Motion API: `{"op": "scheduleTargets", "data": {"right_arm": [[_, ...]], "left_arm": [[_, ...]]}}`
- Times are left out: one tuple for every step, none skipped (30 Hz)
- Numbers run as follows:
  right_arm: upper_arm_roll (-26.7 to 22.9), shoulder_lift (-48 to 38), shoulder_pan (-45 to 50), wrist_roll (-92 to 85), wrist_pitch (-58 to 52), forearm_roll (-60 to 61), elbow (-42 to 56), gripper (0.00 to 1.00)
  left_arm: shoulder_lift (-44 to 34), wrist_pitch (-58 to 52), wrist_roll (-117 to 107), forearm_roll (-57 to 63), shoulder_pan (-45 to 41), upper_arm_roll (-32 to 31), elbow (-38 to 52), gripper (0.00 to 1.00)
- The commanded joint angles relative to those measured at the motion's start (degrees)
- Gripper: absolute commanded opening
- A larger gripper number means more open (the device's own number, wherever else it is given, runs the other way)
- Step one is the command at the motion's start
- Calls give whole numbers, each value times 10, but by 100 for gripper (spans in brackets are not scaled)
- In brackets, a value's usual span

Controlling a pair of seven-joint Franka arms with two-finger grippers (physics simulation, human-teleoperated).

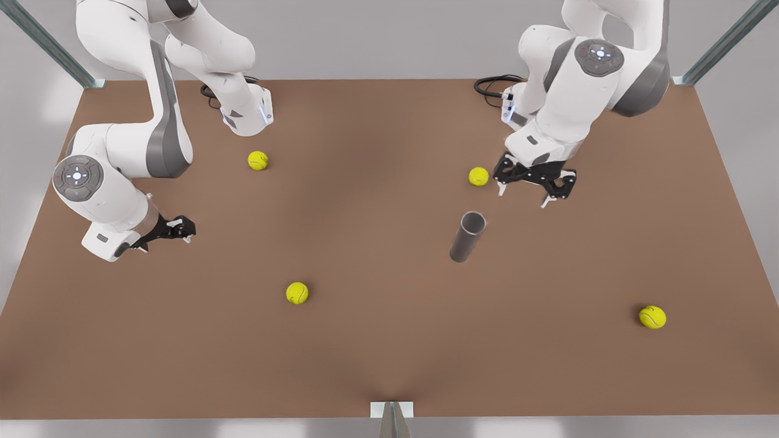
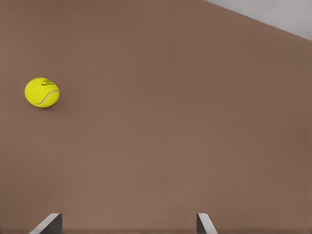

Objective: Put the tennis tube upright

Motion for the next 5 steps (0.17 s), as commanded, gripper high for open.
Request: {"op": "scheduleTargets", "data": {"right_arm": [[0, -1, 0, 0, -2, -1, 2, 100], [0, -1, 0, -1, -2, -1, 2, 100], [0, -2, -3, -3, -3, 0, 2, 100], [0, -1, -3, -15, 0, 0, 2, 100], [0, -1, -3, -15, -1, 0, 2, 100]], "left_arm": [[-2, -56, -24, -10, -10, 1, 3, 100], [-2, -58, -24, -6, -4, 1, 2, 100], [0, -57, -25, -7, 7, 2, 3, 100], [2, -54, -25, -7, 7, 2, 2, 100], [8, -54, -25, -7, 7, 3, 1, 100]]}}
